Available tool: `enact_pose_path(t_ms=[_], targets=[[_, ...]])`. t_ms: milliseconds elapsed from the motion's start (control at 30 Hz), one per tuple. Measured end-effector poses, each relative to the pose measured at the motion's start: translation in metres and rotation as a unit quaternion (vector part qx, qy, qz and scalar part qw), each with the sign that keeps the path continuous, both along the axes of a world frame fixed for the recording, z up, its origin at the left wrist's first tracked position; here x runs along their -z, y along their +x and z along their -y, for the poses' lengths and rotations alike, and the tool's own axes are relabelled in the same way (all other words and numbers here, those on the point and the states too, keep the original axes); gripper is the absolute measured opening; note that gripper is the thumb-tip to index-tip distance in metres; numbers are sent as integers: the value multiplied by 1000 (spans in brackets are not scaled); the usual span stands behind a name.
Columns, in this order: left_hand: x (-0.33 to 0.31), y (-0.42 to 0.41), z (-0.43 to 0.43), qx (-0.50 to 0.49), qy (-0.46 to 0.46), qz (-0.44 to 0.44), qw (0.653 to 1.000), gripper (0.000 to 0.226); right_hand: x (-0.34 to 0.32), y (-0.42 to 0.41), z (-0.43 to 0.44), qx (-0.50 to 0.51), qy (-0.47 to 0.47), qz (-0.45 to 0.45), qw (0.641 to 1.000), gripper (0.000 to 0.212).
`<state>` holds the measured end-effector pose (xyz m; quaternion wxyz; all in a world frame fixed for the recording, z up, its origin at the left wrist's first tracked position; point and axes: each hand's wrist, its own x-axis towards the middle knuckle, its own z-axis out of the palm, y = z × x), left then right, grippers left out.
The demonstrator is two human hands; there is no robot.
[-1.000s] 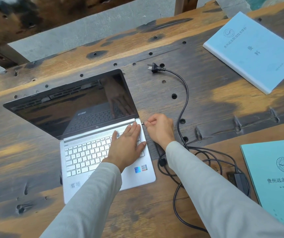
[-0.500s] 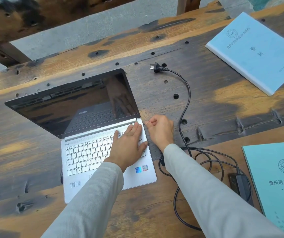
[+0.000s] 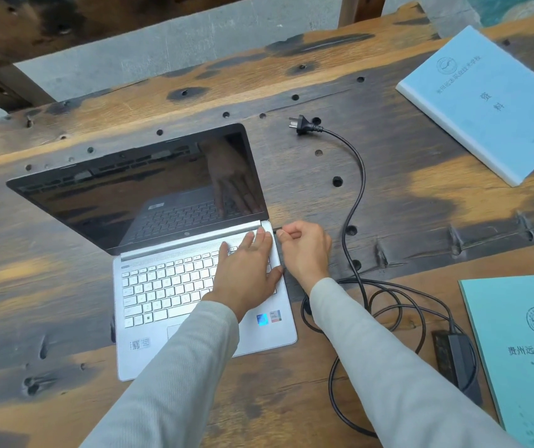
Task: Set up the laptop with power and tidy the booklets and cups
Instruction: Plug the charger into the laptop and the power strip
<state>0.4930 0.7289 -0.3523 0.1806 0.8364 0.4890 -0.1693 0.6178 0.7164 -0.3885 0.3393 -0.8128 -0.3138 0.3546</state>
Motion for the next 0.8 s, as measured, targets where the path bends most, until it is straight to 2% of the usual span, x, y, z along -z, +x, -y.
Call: enact_pose_path(t_ms=[300,500,633,800], targets=[[-4,4,-2,5,4,-15,1000,66,-2,-4,1,-11,4,21,1000,11],[-5,9,1,9,13,-35,999,68,-5,-3,-8,54,-37,-48,997,25],[-5,10,2,12,14,-41,999,70,-7,-2,-8,36,-34,-29,998,26],[-4,10,3,7,12,-37,999,72,-8,0,-2,3,-11,-16,1000,11]])
